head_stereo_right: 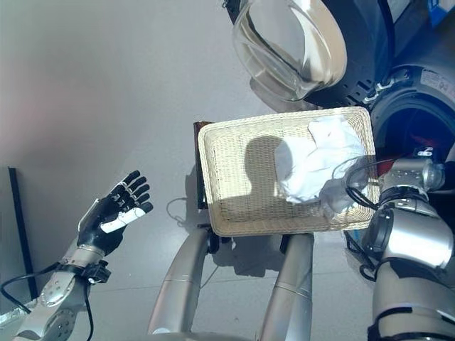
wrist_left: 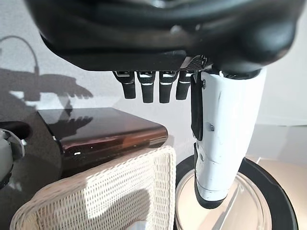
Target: Pick up the clothes and place them into the washing machine
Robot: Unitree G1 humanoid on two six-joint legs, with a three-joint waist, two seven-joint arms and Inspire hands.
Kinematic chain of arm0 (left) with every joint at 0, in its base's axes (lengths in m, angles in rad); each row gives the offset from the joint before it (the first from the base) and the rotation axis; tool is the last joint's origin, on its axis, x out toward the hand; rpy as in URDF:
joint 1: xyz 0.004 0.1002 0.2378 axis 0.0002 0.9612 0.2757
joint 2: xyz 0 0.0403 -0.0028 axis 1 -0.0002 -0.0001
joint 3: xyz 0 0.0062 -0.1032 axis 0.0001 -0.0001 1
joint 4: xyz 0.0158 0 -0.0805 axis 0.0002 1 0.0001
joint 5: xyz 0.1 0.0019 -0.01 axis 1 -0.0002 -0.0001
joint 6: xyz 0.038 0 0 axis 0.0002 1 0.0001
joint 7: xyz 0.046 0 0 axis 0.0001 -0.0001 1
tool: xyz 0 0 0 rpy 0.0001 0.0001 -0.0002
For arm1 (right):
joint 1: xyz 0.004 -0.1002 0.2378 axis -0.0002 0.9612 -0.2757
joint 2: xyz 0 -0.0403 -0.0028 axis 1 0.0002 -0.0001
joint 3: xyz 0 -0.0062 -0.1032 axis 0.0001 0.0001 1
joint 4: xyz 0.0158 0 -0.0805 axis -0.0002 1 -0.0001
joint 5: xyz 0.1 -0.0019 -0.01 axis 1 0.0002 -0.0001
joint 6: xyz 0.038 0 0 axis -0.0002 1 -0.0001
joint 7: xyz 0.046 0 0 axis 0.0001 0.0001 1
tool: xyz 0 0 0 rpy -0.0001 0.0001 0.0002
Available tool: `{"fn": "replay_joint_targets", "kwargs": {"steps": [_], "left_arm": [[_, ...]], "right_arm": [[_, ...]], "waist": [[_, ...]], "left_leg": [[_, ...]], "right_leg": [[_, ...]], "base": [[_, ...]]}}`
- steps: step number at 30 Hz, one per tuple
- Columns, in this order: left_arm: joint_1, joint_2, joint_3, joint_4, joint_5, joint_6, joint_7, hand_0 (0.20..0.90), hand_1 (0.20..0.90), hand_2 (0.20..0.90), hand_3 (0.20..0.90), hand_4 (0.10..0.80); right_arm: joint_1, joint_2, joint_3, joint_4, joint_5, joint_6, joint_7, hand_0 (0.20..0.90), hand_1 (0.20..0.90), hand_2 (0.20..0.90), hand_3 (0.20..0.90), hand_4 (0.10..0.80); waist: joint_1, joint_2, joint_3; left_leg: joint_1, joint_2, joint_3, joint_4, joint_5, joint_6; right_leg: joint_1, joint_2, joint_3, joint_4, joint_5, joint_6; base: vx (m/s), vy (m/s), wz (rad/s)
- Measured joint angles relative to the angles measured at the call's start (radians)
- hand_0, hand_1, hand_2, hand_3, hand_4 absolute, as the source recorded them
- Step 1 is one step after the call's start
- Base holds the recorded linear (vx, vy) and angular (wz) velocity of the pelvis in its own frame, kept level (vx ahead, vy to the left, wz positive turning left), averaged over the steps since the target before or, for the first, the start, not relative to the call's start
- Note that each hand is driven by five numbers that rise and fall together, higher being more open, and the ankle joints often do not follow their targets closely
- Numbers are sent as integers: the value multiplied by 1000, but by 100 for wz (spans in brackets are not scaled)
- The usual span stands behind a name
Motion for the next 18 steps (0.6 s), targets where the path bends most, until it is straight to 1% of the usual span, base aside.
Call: {"fn": "replay_joint_targets", "kwargs": {"steps": [2, 3, 4, 5, 6, 7, 8, 9, 10, 11, 13, 14, 16, 17, 18], "left_arm": [[3, 0, -11, -1, 0, 0, 0, 900, 900, 900, 900, 800], [5, 1, -12, 0, 0, 0, 0, 900, 900, 900, 900, 800], [5, 1, -11, 0, 1, 0, -1, 900, 900, 900, 900, 800], [4, 1, -12, -2, 2, -1, -1, 900, 900, 900, 900, 800], [4, 1, -12, -3, 2, -1, 0, 900, 900, 900, 900, 800], [3, 1, -12, -3, 3, -2, 0, 900, 900, 900, 900, 800], [4, 2, -12, -3, 6, -5, -2, 900, 900, 900, 900, 800], [4, 2, -12, -4, 7, -8, -2, 900, 900, 900, 900, 800], [2, 2, -12, -4, 7, -12, -2, 900, 900, 900, 900, 800], [2, 2, -12, -2, 7, -18, -2, 900, 900, 900, 900, 800], [0, 3, -12, 1, 8, -26, -2, 900, 900, 900, 900, 800], [-3, 2, -12, 6, 8, -27, -3, 900, 900, 900, 900, 800], [-4, 2, -11, 10, 7, -27, -1, 900, 900, 900, 900, 800], [-5, 2, -11, 10, 7, -27, -1, 900, 900, 900, 900, 800], [-6, 2, -10, 9, 7, -33, -3, 900, 900, 900, 900, 800]], "right_arm": [[-6, -22, 11, -9, -5, -24, -23, 200, 200, 200, 200, 300], [-2, -25, 31, -24, -23, -30, -45, 247, 247, 247, 247, 333], [6, -25, 46, -37, -48, -30, -52, 420, 420, 420, 420, 457], [28, -25, 59, -45, -87, -29, -49, 491, 491, 491, 491, 508], [29, -25, 61, -39, -109, -29, -53, 900, 900, 900, 900, 800], [26, -26, 66, -33, -127, -27, -61, 900, 900, 900, 900, 800], [28, -26, 69, -36, -169, -26, -75, 900, 900, 900, 900, 800], [29, -26, 81, -37, -197, -26, -79, 900, 900, 900, 900, 800], [29, -26, 91, -37, -222, -23, -85, 900, 900, 900, 900, 800], [31, -24, 101, -39, -242, -18, -90, 900, 900, 900, 900, 800], [34, -23, 104, -37, -261, -10, -92, 900, 900, 900, 900, 800], [37, -21, 104, -45, -261, -8, -92, 900, 900, 900, 900, 800], [51, -9, 111, -70, -267, -7, -81, 900, 900, 900, 900, 800], [60, -7, 111, -80, -269, -6, -74, 900, 900, 900, 900, 800], [76, -7, 112, -101, -285, -6, -53, 900, 900, 900, 900, 800]], "waist": [[-3, 0, 0], [-6, 1, -1], [-3, 2, -2], [-5, 3, -2], [-7, 3, -3], [-7, 4, -3], [-1, 5, -4], [-2, 6, -4], [-6, 6, -4], [-1, 7, -5], [-4, 9, -6], [-2, 10, -7], [-1, 11, -8], [0, 11, -8], [2, 11, -8]], "left_leg": [[2, 1, -2, -8, 2, 0], [4, 2, -4, -11, 5, -3], [5, 3, -8, -14, 10, -7], [5, 5, -11, -16, 12, -8], [5, 7, -10, -18, 10, -10], [7, 8, -10, -20, 10, -10], [8, 9, -10, -21, 16, -12], [7, 10, -8, -21, 16, -11], [7, 13, -7, -21, 10, -11], [8, 14, -6, -19, 14, -14], [12, 19, -6, -18, 8, -11], [13, 19, -8, -17, 8, -13], [18, 20, -6, -17, 10, -16], [19, 20, -7, -17, 12, -16], [19, 20, -6, -19, 11, -16]], "right_leg": [[2, 0, -7, -2, -6, -3], [6, 2, -9, -1, -2, -4], [7, 2, -12, -3, 4, -4], [8, 1, -19, -3, 4, -10], [9, 1, -19, -6, -6, -14], [10, 3, -22, -6, -9, -14], [8, 4, -21, -6, 7, -14], [8, 3, -22, -7, 7, -11], [9, 6, -24, -8, -6, -16], [10, 6, -22, -9, 2, -10], [14, 11, -27, -7, -6, -17], [14, 13, -25, -7, -1, -13], [17, 14, -19, -6, -2, -13], [16, 15, -19, -3, 8, -19], [16, 14, -19, -6, 4, -18]], "base": [[-8, -2, 3], [-96, 12, 7], [11, 1, 7], [4, 0, 4], [0, 0, 0], [-105, 32, -2], [-90, 32, -3], [16, 20, -4], [130, -6, -4], [118, -9, -4], [11, 15, -3], [16, 16, -4], [47, 0, -4], [0, 0, 0], [0, 0, 0]]}}
